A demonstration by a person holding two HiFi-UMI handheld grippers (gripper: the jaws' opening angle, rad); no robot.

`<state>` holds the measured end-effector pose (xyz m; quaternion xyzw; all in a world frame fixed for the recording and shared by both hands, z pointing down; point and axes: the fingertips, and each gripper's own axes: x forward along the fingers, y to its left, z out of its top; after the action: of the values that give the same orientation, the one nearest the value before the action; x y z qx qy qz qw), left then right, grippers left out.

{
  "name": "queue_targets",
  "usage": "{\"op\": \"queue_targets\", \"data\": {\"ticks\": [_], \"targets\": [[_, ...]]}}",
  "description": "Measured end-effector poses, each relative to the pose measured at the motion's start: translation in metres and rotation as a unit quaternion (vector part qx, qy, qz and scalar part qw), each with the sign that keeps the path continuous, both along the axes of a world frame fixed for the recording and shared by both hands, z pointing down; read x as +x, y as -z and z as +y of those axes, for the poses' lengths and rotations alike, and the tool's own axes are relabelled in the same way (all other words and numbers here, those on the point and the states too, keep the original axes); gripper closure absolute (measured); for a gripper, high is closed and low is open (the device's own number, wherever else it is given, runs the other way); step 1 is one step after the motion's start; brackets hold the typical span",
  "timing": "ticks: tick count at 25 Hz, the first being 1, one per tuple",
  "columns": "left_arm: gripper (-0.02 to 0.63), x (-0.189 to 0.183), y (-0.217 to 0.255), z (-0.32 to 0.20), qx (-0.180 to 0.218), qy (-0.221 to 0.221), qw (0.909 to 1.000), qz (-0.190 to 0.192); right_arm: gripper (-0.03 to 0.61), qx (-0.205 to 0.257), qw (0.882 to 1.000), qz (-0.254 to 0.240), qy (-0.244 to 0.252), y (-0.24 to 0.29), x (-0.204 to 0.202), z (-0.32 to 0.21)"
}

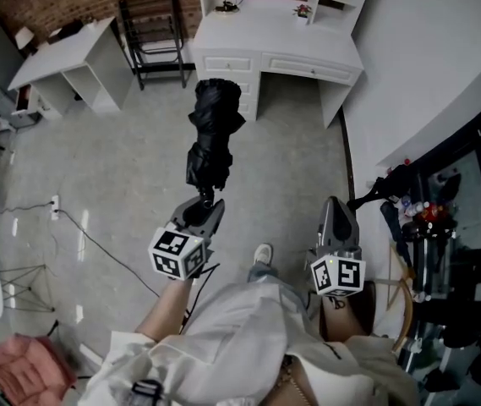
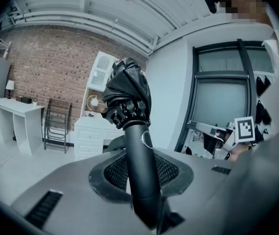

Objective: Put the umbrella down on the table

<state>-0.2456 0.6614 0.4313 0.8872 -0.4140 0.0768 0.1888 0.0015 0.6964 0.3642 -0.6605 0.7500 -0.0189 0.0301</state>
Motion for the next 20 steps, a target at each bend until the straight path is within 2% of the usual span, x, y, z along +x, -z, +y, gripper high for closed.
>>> {"op": "queue_targets", "data": {"ticks": [11,20], "targets": [[0.497,0.078,0.004,-0.09,-0.002,0.001,1.0,-0.005,0.561,-0.011,1.0,-0.01,0.016,-0.004,0.068,-0.096],[0.497,0.11,0.003,-0.139,-0.008,0.023,0.9997,-0.005,0.561,-0.014,0.999,-0.011,0.045,-0.006,0.097,-0.153]]}}
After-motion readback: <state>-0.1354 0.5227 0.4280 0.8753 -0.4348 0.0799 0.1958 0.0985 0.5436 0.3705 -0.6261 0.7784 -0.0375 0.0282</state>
